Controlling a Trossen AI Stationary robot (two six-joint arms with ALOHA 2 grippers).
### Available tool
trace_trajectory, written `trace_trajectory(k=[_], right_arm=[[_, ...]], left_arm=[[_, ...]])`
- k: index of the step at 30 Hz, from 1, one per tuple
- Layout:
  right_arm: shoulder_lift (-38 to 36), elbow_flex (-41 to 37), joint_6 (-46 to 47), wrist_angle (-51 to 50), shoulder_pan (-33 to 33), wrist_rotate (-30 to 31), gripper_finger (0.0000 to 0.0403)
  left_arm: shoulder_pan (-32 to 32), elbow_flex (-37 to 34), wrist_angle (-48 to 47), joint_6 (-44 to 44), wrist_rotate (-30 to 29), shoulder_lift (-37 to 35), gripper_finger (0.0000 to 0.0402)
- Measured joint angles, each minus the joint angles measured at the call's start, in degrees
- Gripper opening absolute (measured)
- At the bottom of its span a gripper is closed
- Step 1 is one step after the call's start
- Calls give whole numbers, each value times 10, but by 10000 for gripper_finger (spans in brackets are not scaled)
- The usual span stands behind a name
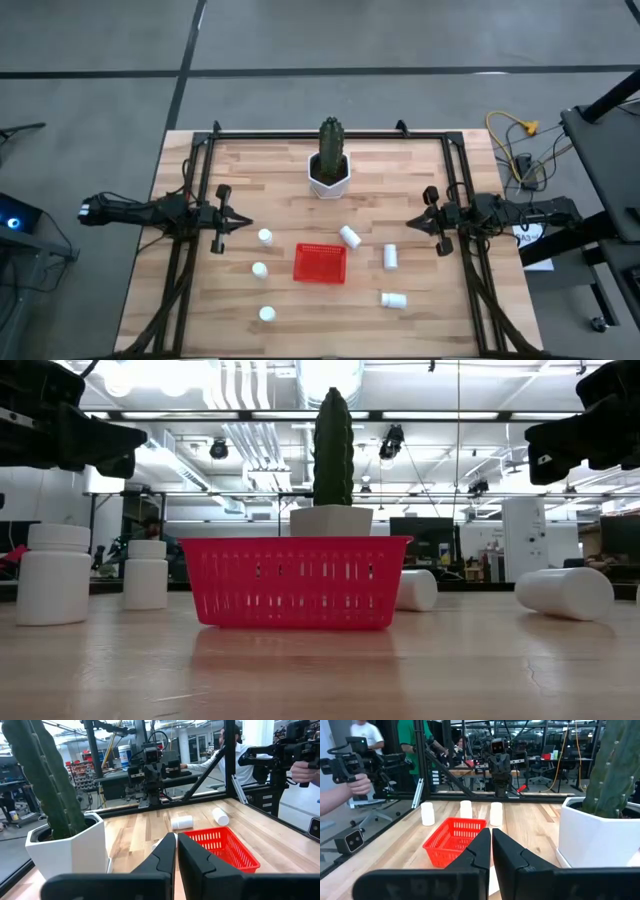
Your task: Pick and place pill bottles into a basket
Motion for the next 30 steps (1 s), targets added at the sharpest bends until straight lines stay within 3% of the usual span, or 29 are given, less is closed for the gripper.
trace_trajectory(k=[30], right_arm=[[0,0,46,39,0,-1,9]], left_arm=[[0,0,0,-1,0,0,2]])
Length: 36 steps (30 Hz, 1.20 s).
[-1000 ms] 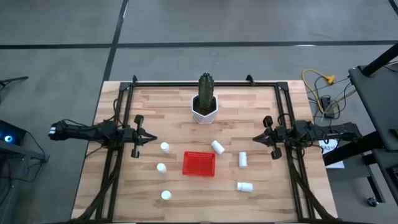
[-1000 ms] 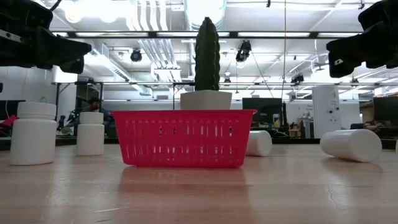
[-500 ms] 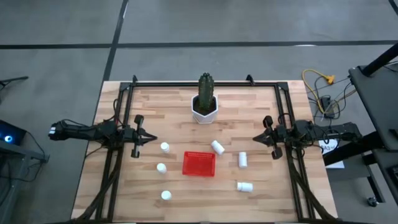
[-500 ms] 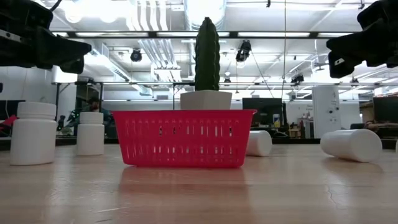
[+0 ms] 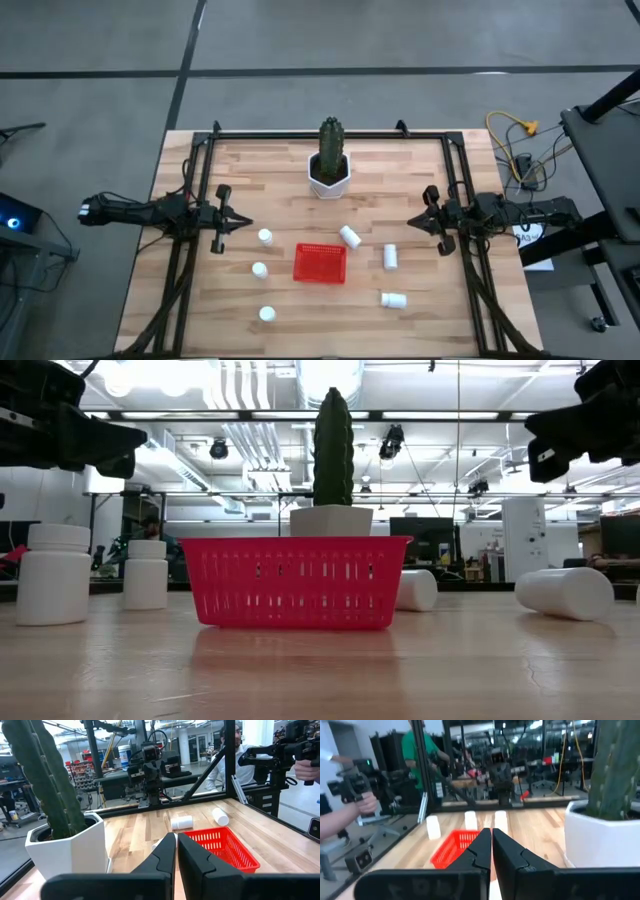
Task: Pick and place pill bottles into a basket
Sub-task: Put the white pill bottle into the red bin
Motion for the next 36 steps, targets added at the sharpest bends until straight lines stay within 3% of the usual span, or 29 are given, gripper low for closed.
trace_trajectory(k=[7,25,30,36], right_arm=[[0,0,-2,109,0,-7,8],[4,11,42,158,0,-4,9],[66,71,49,134,0,-4,9],[211,216,45,-2,0,-4,9]], left_arm=[[0,0,0,1,0,0,2],[0,0,0,2,0,0,2],[0,0,0,2,0,0,2],[0,0,0,2,0,0,2]])
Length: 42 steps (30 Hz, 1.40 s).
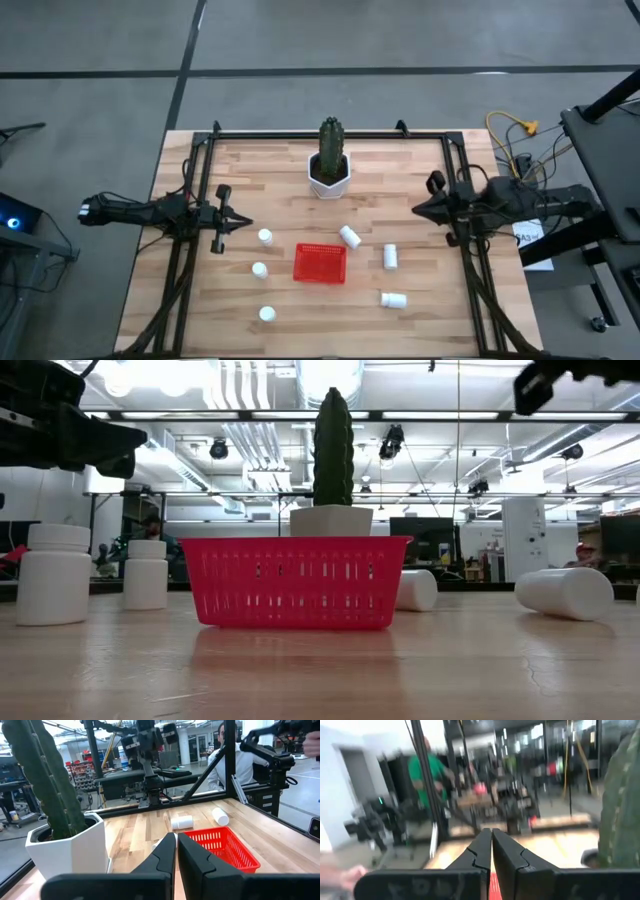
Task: Pick and place pill bottles into a basket
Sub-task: Put the white pill bottle into the red bin
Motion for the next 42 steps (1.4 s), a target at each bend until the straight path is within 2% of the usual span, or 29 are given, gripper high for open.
trace_trajectory(k=[9,17,22,26,30,42], right_arm=[[250,249,94,-281,0,6,9],[459,419,194,-507,0,8,8],[561,508,254,-642,4,47,8],[612,562,278,-700,11,67,9],[638,600,294,-713,16,66,8],[645,626,345,-715,18,66,8]], left_arm=[[0,0,0,0,0,0,2],[0,0,0,0,0,0,2],[0,0,0,0,0,0,2],[0,0,0,0,0,0,2],[0,0,0,0,0,0,2],[0,0,0,0,0,0,2]])
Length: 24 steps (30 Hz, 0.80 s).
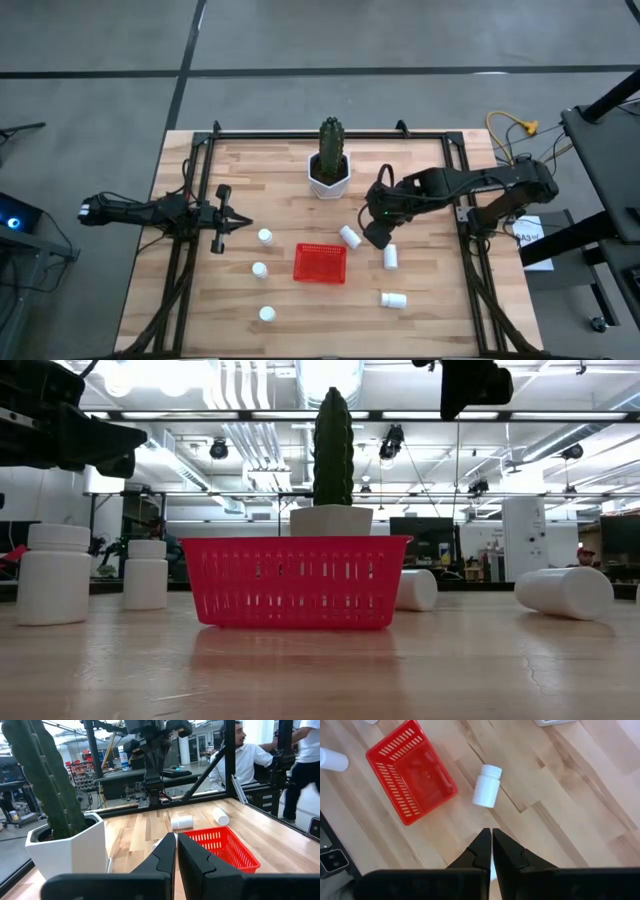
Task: Pick and place pill bottles into a basket
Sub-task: Put the white pill bottle into the red bin
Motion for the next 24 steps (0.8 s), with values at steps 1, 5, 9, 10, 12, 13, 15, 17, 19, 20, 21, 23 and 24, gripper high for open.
trace_trajectory(k=[1,5,9,10,12,13,15,17,19,20,21,23,24], right_arm=[[-1,0,0,0,0,0,8],[-1,0,0,0,0,0,9],[-1,0,7,3,0,0,9],[0,0,13,3,0,-1,8],[1,0,27,4,0,-1,9],[2,0,35,4,0,-2,8],[2,0,50,10,0,-2,8],[2,-2,61,31,3,-9,8],[2,-4,71,58,8,-18,8],[2,-4,75,69,12,-21,9],[2,-5,76,82,16,-21,9],[7,-5,74,100,23,-22,9],[10,-5,70,101,26,-22,10]], left_arm=[[0,0,0,0,0,0,2],[0,0,0,0,0,0,2],[0,0,0,0,0,0,2],[0,0,0,0,0,0,2],[0,0,0,0,0,0,2],[0,0,0,0,0,0,2],[0,0,0,0,0,0,2],[0,0,0,0,0,0,2],[0,0,0,0,0,0,2],[0,0,0,0,0,0,2],[0,0,0,0,0,0,2],[0,0,0,0,0,0,2],[0,0,0,0,0,0,2]])
